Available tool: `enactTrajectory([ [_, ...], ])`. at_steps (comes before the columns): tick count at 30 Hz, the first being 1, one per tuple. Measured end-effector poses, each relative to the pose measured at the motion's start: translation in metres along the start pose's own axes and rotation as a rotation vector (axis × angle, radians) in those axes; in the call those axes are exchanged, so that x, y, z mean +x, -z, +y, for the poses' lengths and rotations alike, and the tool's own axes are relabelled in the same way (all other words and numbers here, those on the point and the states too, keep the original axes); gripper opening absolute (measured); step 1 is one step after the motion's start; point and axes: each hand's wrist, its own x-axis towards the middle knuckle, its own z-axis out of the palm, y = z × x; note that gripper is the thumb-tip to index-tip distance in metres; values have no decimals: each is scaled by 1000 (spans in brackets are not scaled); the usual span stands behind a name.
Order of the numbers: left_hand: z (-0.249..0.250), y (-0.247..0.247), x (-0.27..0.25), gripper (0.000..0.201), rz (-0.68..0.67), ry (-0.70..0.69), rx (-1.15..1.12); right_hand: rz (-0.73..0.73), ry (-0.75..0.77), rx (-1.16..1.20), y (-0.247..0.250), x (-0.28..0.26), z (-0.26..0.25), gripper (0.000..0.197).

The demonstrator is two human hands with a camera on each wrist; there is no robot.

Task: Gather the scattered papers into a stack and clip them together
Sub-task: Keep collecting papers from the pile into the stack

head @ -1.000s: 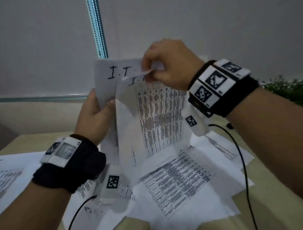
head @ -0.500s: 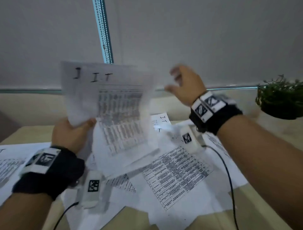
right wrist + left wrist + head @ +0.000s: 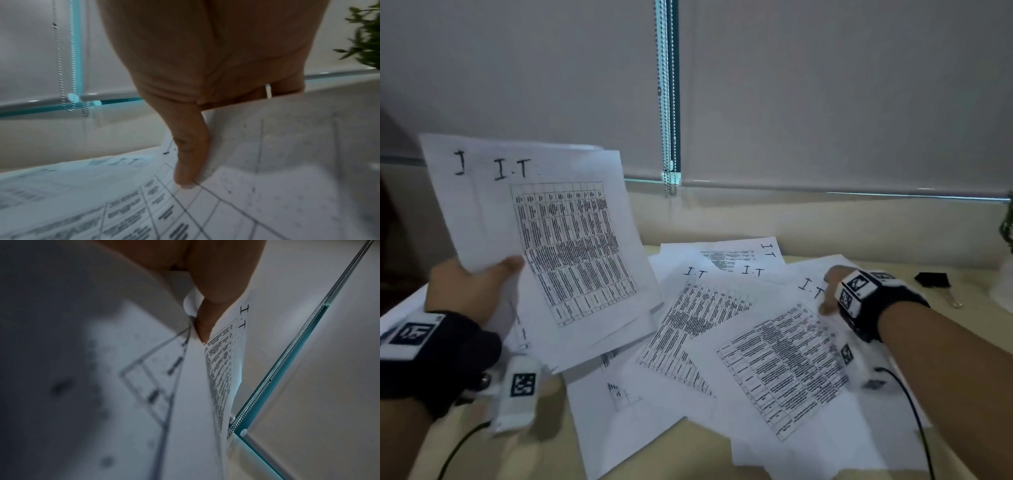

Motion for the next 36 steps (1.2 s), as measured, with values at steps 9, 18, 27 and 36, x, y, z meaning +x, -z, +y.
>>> enactTrajectory([
  [9, -7, 6, -5, 56, 84, -26, 44, 185, 414, 236, 51, -37, -122, 34],
  [18, -4, 16, 0, 36, 47, -87, 81, 163, 394, 321, 24, -20, -146, 45],
  [27, 1, 19, -7, 36, 63, -112, 70, 237, 415, 632, 33, -33, -140, 45],
  [36, 13, 11, -10, 35, 122, -126, -20, 496, 712, 636, 135, -99, -73, 9],
])
